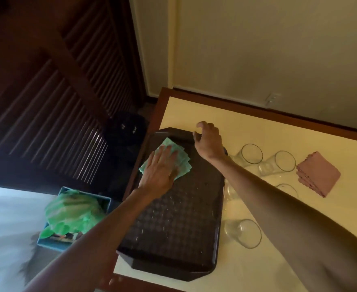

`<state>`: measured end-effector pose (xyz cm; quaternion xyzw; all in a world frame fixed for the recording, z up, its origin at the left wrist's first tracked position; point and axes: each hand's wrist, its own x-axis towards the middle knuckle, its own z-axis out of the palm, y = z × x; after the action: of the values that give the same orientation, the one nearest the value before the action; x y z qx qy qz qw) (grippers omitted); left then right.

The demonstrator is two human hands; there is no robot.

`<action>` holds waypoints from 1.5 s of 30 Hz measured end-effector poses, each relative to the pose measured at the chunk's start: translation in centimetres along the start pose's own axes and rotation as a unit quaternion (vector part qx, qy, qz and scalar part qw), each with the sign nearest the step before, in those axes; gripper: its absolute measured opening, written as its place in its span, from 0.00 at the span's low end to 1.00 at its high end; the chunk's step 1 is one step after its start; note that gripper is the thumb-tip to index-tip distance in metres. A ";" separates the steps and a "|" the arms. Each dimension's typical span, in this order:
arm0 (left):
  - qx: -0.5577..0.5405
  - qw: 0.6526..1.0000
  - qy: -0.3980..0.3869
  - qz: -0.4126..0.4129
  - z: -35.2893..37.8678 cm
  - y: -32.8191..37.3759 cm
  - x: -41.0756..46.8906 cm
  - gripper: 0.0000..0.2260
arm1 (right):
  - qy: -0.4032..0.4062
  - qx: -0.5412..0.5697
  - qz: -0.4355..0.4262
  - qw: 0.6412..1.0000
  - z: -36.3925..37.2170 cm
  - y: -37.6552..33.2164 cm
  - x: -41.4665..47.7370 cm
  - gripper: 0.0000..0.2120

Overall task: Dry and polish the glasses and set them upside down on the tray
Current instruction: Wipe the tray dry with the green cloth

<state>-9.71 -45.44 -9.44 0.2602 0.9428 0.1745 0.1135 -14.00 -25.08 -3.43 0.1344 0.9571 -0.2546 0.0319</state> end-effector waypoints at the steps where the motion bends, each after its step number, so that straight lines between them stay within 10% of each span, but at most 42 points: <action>1: 0.008 1.000 -0.017 0.014 1.1 -0.3 0.1 0.27 | -0.021 -0.037 0.000 0.999 0.1 0.6 1.1 0.17; 9: 0.062 0.998 0.011 -0.002 3.0 -2.4 0.4 0.28 | -0.172 0.084 0.010 0.981 0.8 4.0 4.1 0.15; 19: -0.023 0.964 0.093 -0.249 5.5 4.4 5.3 0.27 | -0.216 0.208 0.116 0.947 1.2 4.6 6.1 0.18; 29: 0.076 0.995 -0.017 0.066 6.4 3.8 -2.5 0.26 | -0.239 0.265 0.170 0.919 0.9 4.1 6.6 0.16; 38: 0.023 0.994 0.031 -0.103 6.1 6.0 4.3 0.28 | -0.226 0.269 0.179 0.919 1.0 4.2 7.0 0.15; 45: 0.029 0.998 0.020 -0.053 7.9 11.3 4.6 0.28 | -0.251 0.254 0.189 0.915 0.7 3.9 7.4 0.15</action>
<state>-6.11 -31.80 -12.82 0.2098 0.9621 0.1457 0.0957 -20.07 -20.38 -6.88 0.2482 0.7775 -0.5039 0.2830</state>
